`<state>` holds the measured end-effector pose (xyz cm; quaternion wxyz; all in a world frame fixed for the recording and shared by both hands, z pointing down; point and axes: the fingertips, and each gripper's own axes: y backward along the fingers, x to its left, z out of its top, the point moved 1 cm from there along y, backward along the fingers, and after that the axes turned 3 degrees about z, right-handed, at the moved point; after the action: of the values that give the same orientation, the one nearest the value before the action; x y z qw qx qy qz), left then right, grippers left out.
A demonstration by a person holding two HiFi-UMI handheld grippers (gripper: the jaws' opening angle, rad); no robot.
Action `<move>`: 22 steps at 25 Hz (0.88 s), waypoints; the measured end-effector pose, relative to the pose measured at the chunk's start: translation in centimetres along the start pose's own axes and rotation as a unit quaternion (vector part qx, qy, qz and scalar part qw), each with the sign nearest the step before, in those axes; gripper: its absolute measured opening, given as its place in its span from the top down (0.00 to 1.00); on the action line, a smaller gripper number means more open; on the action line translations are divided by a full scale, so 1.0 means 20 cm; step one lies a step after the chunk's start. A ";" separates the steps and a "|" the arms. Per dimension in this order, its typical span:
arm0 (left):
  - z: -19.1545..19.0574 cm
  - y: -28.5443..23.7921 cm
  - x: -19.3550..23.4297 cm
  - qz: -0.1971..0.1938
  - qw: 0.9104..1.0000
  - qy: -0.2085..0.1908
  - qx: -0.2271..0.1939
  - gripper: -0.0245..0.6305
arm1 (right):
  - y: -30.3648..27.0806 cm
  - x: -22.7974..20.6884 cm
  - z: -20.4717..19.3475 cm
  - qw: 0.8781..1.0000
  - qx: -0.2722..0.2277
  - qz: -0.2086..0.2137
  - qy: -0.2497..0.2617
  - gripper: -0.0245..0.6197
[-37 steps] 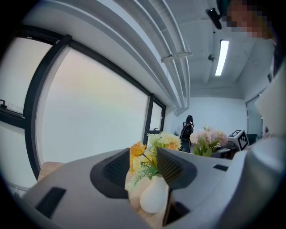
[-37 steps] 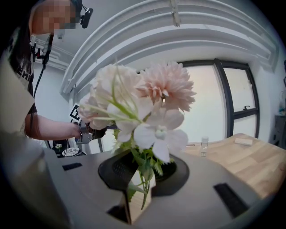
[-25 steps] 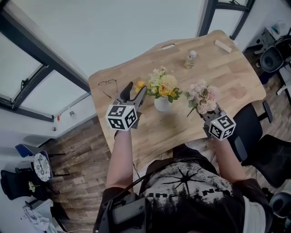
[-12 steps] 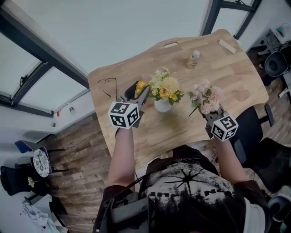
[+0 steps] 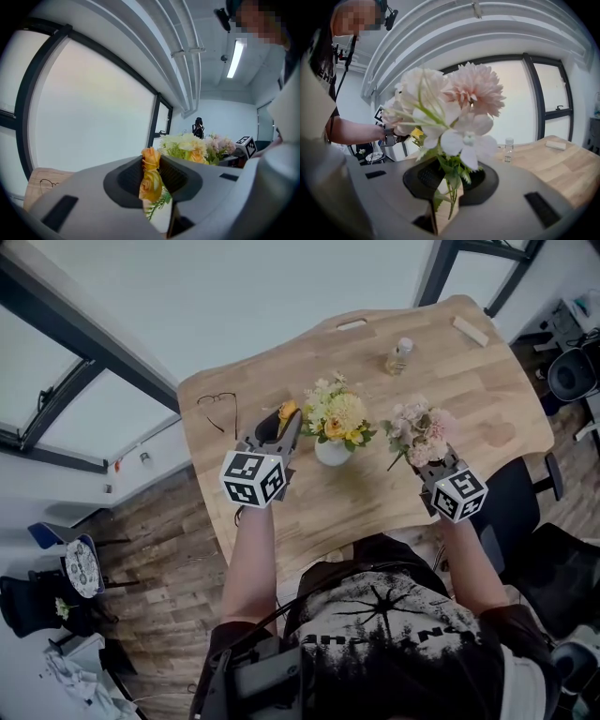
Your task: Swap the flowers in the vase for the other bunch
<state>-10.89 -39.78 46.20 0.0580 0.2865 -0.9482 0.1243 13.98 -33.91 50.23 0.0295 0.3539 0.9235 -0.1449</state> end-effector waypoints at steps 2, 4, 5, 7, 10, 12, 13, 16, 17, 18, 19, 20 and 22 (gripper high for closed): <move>0.00 0.01 -0.01 0.006 1.000 -0.004 -0.001 0.80 | -0.02 0.02 0.00 1.000 0.003 0.006 0.004 0.85; 0.00 0.01 -0.02 0.011 1.000 -0.005 0.000 0.81 | -0.03 0.03 0.00 1.000 0.005 0.009 0.010 0.85; 0.00 0.01 -0.03 0.013 1.000 -0.006 -0.001 0.81 | -0.03 0.04 0.00 1.000 0.006 0.009 0.013 0.85; 0.02 0.01 -0.05 0.014 1.000 -0.009 -0.007 0.82 | -0.03 0.04 -0.01 1.000 0.009 0.012 0.021 0.85; 0.06 0.02 -0.07 0.009 1.000 -0.005 -0.014 0.83 | -0.03 0.06 -0.04 0.999 0.020 0.014 0.034 0.85; 0.09 0.03 -0.07 0.008 1.000 0.004 -0.022 0.83 | -0.02 0.06 -0.04 0.999 0.024 0.014 0.038 0.85; 0.11 0.03 -0.06 0.009 1.000 0.008 -0.027 0.84 | -0.03 0.06 -0.04 0.999 0.023 0.014 0.040 0.85; 0.16 0.04 -0.06 0.012 0.999 0.010 -0.038 0.84 | -0.03 0.08 -0.02 0.998 0.024 0.017 0.055 0.85; 0.18 0.04 -0.07 0.012 0.999 0.008 -0.041 0.84 | -0.03 0.09 -0.02 0.998 0.024 0.019 0.059 0.85; 0.20 0.04 -0.09 0.011 0.999 0.006 -0.043 0.84 | -0.03 0.10 -0.02 0.998 0.023 0.021 0.062 0.85; 0.22 0.03 -0.10 0.011 0.999 0.003 -0.047 0.84 | -0.03 0.11 -0.01 0.997 0.021 0.023 0.064 0.85; 0.24 0.03 -0.11 0.011 0.999 0.001 -0.050 0.84 | -0.03 0.12 0.00 0.997 0.020 0.025 0.066 0.85; 0.29 0.03 -0.13 0.009 0.998 -0.003 -0.057 0.84 | -0.03 0.14 0.01 0.997 0.016 0.029 0.069 0.85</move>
<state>-9.39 -39.49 40.08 0.0701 0.2750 -0.9563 0.0699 11.52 -32.64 49.77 -0.0361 0.3902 0.9102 -0.1343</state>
